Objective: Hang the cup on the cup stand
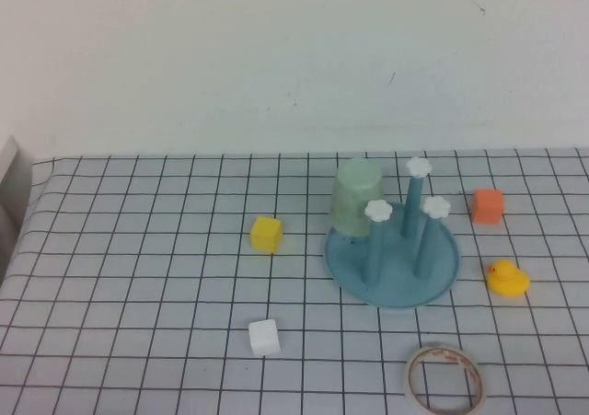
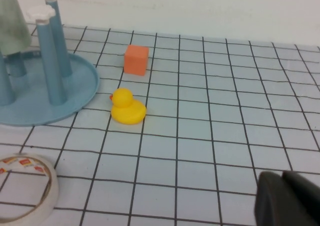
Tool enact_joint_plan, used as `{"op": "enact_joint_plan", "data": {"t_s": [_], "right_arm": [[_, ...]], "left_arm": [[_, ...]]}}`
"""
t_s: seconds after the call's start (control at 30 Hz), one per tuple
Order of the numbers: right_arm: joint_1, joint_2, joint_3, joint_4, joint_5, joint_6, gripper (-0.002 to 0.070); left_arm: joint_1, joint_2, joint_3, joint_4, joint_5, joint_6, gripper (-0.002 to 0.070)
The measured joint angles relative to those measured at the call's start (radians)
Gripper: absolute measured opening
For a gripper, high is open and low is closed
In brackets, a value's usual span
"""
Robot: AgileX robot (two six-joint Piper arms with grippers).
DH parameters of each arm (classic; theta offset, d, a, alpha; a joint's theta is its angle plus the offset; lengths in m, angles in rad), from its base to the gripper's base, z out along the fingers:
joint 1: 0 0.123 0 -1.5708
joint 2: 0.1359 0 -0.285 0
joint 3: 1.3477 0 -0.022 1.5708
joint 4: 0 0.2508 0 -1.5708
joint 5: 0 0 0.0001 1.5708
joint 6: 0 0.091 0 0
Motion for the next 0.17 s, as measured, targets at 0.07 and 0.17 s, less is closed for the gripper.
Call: {"op": "enact_joint_plan", "data": {"t_s": [0.07, 0.17], "right_arm": [[0.000, 0.000, 0.000, 0.000, 0.000, 0.010, -0.0001], [0.000, 0.000, 0.000, 0.000, 0.000, 0.012, -0.0001]], "left_arm": [[0.000, 0.000, 0.000, 0.000, 0.000, 0.000, -0.0001], [0.000, 0.000, 0.000, 0.000, 0.000, 0.000, -0.0001]]}}
